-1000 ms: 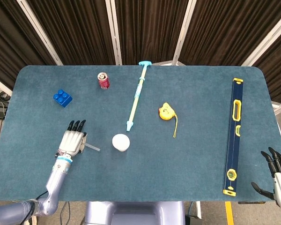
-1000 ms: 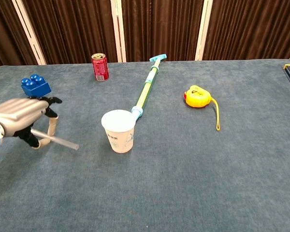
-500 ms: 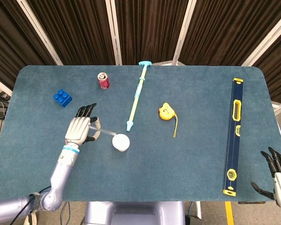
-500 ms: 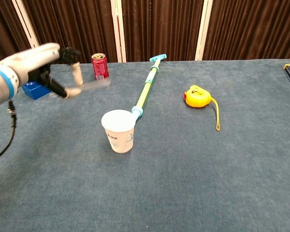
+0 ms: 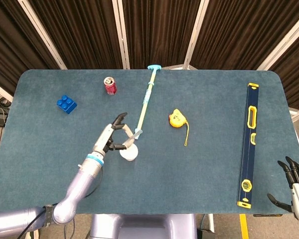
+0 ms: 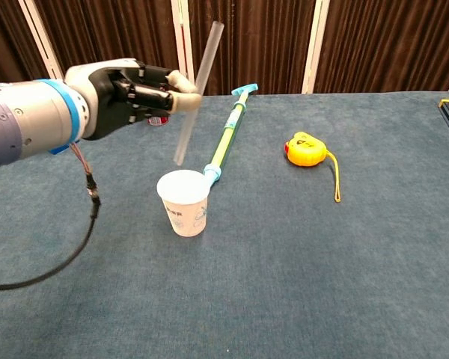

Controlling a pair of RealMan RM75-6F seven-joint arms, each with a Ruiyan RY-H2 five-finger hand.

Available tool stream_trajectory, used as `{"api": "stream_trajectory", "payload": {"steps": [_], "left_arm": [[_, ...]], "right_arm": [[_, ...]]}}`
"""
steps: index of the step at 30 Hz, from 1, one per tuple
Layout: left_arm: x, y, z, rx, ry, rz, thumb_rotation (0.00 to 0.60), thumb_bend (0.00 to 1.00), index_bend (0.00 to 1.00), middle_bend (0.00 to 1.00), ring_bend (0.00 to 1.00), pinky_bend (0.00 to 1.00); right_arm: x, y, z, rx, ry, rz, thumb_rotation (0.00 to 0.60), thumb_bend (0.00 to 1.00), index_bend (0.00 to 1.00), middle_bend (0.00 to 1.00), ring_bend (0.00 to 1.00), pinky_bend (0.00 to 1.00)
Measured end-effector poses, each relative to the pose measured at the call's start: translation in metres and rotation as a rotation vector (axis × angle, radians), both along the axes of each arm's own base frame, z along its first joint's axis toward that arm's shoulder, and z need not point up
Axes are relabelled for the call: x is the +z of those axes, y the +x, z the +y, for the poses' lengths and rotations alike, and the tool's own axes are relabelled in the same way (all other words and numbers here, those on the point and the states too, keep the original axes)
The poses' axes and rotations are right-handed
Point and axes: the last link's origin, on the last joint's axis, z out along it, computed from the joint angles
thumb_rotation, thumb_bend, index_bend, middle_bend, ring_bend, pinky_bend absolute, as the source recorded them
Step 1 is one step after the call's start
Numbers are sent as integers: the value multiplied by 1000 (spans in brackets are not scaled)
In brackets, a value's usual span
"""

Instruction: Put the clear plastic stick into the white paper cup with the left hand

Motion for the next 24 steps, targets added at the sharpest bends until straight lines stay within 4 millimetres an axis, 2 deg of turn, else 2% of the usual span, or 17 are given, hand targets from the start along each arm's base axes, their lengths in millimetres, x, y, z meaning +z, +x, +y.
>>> {"api": "stream_trajectory", "payload": {"steps": [5,19,24], "left_arm": [[-10,4,-7,7,-57,-82,600,389,607,4,0,0],[-28,-21,-14,56,-99,-85,600,390,596,1,0,0],[-37,-35,-11,51,-92,-71,600,389,489,0,0,0]], "right_arm": [[0,0,0,0,0,0,600,150,89,0,0,0],[0,0,1,-1,2,2,600,151,89,0,0,0],[0,0,0,-2,2,1,600,151,89,0,0,0]]}}
